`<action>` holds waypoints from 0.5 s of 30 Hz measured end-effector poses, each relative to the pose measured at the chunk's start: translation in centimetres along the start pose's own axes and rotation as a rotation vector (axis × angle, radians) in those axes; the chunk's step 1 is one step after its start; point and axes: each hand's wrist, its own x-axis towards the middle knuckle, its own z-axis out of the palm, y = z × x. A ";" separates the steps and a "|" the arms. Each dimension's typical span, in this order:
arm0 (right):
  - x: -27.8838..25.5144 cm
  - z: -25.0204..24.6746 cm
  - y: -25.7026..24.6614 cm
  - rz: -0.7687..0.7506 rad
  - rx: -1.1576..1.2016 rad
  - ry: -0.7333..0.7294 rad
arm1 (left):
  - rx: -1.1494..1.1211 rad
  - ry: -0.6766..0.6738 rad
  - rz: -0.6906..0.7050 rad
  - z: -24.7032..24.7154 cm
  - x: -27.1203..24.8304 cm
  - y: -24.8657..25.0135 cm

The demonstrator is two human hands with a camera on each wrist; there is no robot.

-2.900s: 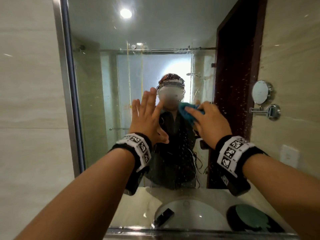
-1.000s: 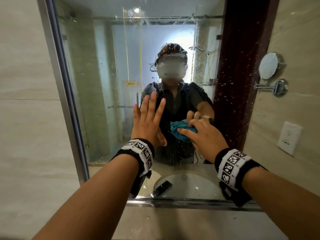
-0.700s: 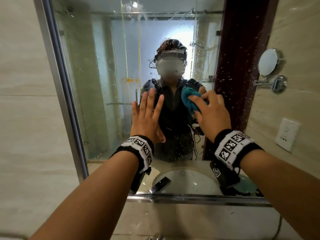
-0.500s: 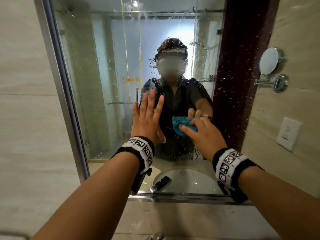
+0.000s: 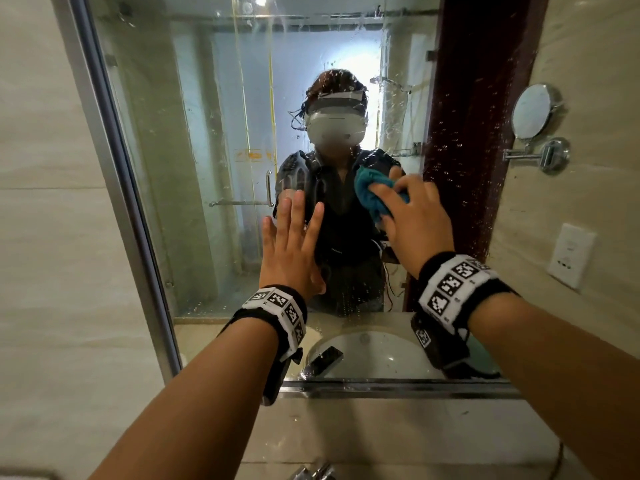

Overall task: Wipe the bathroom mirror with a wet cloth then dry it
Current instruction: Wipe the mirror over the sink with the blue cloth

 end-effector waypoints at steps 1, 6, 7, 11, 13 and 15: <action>0.2 0.2 -0.3 -0.002 0.005 0.033 | -0.001 0.001 -0.001 0.3 -0.2 0.0; -3.4 3.8 -1.4 -0.213 -0.043 -0.013 | -0.024 0.039 0.022 2.2 -1.1 -0.3; -5.0 4.8 -1.4 -0.276 -0.063 -0.056 | -0.040 0.052 0.028 2.8 -1.4 -0.4; -10.9 7.3 -0.5 -0.379 -0.088 -0.264 | -0.031 0.005 0.019 4.9 -3.0 -0.6; -11.5 6.9 -0.3 -0.409 -0.105 -0.275 | -0.012 -0.006 0.021 5.1 -3.0 -0.6; -10.5 6.1 -0.1 -0.421 -0.137 -0.253 | -0.010 0.012 0.017 5.0 -2.7 -0.6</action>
